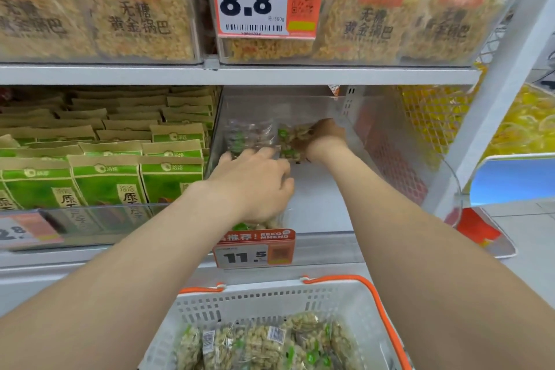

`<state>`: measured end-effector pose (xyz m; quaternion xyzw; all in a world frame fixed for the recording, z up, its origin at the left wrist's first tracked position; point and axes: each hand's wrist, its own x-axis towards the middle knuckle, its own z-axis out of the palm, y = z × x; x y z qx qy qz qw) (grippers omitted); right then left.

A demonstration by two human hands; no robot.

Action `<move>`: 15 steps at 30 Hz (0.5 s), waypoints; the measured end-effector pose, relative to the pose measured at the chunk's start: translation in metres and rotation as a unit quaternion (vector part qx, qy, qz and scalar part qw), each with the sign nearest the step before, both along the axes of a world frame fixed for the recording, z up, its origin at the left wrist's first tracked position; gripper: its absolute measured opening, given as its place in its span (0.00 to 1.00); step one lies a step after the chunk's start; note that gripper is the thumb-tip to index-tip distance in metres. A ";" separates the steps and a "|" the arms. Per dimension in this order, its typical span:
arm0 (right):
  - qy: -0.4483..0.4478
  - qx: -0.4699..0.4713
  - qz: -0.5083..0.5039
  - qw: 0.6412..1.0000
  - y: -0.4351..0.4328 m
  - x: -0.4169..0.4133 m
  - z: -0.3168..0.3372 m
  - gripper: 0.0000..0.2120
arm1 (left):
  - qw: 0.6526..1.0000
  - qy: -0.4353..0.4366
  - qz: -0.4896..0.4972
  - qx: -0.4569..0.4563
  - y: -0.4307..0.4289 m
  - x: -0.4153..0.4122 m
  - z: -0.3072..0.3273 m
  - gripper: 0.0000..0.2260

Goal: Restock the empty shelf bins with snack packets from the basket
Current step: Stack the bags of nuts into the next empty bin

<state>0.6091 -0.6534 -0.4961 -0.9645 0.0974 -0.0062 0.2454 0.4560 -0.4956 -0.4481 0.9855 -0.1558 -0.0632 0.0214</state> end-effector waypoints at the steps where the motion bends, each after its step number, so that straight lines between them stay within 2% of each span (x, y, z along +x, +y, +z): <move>1: -0.002 0.009 -0.001 1.000 0.000 0.000 -0.001 0.23 | 1.000 -0.001 -0.001 -0.002 0.000 0.000 -0.001 0.20; 4: -0.011 0.058 0.007 0.998 0.003 -0.012 0.003 0.33 | 1.000 -0.009 -0.001 -0.016 0.001 0.001 -0.006 0.21; 6: 0.008 0.064 0.013 0.998 0.003 -0.020 0.010 0.27 | 0.999 -0.023 0.002 -0.039 0.003 0.000 -0.006 0.22; 8: 0.024 0.040 0.019 0.999 0.001 -0.031 0.016 0.17 | 0.997 -0.039 -0.003 -0.065 0.005 -0.001 -0.006 0.23; 10: 0.017 0.008 0.032 0.999 0.000 -0.045 0.022 0.12 | 0.994 -0.054 -0.012 -0.089 0.007 -0.006 -0.004 0.24; 13: -0.020 -0.068 0.067 0.995 0.000 -0.073 0.035 0.09 | 0.990 -0.078 -0.027 -0.112 0.009 -0.017 0.004 0.17; 15: -0.081 -0.098 0.091 0.988 0.004 -0.097 0.047 0.07 | 0.984 -0.110 -0.048 -0.133 0.011 -0.025 0.011 0.14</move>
